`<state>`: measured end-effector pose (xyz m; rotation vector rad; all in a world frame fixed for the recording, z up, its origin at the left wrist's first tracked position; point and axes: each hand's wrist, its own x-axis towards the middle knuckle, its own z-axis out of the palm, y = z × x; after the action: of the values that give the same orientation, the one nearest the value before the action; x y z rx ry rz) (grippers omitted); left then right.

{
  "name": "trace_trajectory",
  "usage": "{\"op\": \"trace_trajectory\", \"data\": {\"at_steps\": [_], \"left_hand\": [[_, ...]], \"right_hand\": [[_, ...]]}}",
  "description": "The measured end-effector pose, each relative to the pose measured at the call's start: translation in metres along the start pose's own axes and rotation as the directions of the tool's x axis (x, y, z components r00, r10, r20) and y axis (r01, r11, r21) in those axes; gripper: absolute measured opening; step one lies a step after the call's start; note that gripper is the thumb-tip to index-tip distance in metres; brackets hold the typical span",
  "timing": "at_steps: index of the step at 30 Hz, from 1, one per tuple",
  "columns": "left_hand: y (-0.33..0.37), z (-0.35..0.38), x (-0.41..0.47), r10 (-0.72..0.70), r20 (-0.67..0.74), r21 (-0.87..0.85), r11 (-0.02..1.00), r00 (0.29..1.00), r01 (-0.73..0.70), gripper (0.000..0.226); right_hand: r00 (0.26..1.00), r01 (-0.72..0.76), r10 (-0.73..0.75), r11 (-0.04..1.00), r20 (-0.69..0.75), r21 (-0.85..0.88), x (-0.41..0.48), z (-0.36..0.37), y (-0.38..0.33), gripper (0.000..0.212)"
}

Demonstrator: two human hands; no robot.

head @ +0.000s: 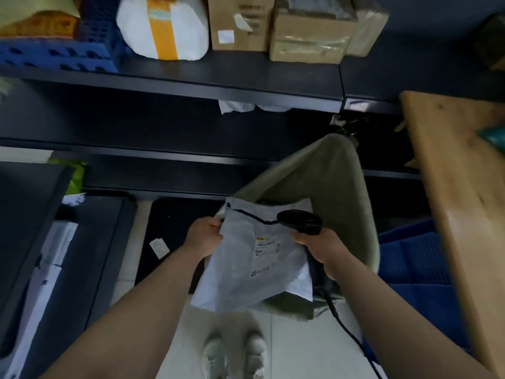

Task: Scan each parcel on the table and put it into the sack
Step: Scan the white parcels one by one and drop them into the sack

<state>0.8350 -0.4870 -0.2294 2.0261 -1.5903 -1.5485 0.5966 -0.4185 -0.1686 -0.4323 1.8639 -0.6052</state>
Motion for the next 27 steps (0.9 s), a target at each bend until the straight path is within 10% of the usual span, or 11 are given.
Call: {"op": "trace_trajectory", "data": {"at_steps": [3,8,11,19,27], "left_hand": [[-0.024,0.013,0.034,-0.050,-0.046,0.147,0.988,0.998,0.057,0.008],[-0.069,0.044,0.079,-0.248,0.005,0.157,0.957,0.969,0.244,0.061],[-0.084,0.059,0.087,-0.128,0.000,0.188,0.974,0.992,0.125,0.026],[-0.077,0.039,0.041,0.169,-0.351,0.122,0.984,0.921,-0.134,0.036],[-0.079,0.060,0.040,0.160,-0.278,0.175,0.978,0.947,-0.114,0.031]], "right_hand": [[1.000,-0.011,0.011,1.000,-0.017,-0.010,0.034,0.014,0.010,0.041],[0.996,-0.053,0.050,0.998,-0.080,-0.036,0.088,0.029,0.036,0.042],[0.990,-0.077,0.075,0.997,-0.120,-0.011,0.107,0.032,0.047,0.038],[0.962,-0.008,0.063,0.979,-0.265,0.203,0.126,0.040,0.042,0.058],[0.993,-0.092,0.086,0.992,-0.076,-0.088,0.127,0.059,0.072,0.050]]}}
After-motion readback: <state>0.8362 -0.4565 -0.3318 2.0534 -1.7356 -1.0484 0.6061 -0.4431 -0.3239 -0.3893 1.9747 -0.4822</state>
